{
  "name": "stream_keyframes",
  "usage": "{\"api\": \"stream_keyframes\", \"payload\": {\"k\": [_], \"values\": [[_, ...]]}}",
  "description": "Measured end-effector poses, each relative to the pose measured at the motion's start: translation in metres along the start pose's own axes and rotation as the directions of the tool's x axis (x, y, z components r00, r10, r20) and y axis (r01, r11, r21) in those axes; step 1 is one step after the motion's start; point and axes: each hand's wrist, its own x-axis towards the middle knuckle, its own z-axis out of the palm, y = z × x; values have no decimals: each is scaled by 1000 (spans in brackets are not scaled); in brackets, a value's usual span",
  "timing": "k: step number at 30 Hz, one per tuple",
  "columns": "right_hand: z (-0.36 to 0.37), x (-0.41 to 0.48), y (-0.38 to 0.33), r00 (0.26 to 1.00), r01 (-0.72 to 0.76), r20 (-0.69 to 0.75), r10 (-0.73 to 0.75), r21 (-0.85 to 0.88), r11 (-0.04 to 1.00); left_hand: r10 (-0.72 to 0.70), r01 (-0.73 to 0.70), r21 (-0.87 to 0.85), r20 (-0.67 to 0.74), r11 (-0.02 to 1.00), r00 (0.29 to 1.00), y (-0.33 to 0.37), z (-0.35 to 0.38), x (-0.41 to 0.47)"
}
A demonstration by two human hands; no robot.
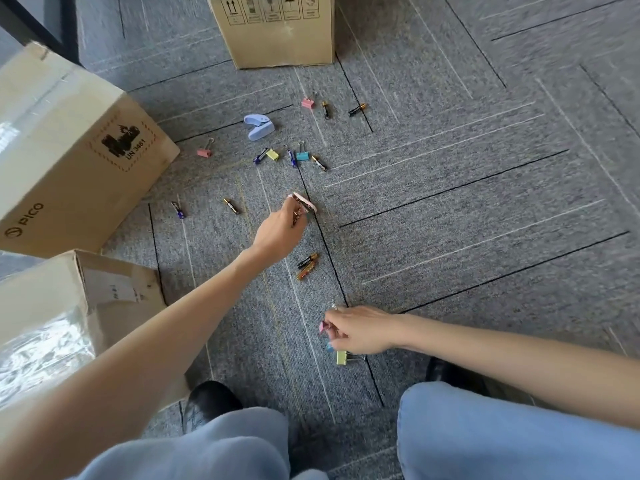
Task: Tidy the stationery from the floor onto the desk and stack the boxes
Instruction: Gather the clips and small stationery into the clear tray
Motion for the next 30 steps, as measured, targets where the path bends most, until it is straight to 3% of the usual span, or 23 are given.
{"api": "stream_keyframes", "payload": {"k": [7, 12, 16, 19, 23, 30], "values": [[17, -3, 2, 976, 98, -155, -154, -319, 943, 21, -22, -60, -29, 998, 999, 5, 6, 8], [27, 3, 4, 937, 150, -168, -306, -599, 787, 6, -8, -64, -41, 998, 999, 8, 4, 15], [47, 6, 8, 916, 137, -167, -364, -723, 677, 14, -18, -80, -43, 997, 999, 8, 6, 15], [50, 16, 13, 918, 168, -153, -367, -687, 707, 36, -39, -67, -46, 997, 998, 5, 6, 13], [34, 26, 15, 913, 197, -212, -349, -520, 831, 56, -58, -44, -47, 997, 997, -2, -2, 10], [-15, 37, 29, 885, 8, -431, -175, -361, 933, 191, -196, 38, 101, 980, 976, -14, -13, -27]]}}
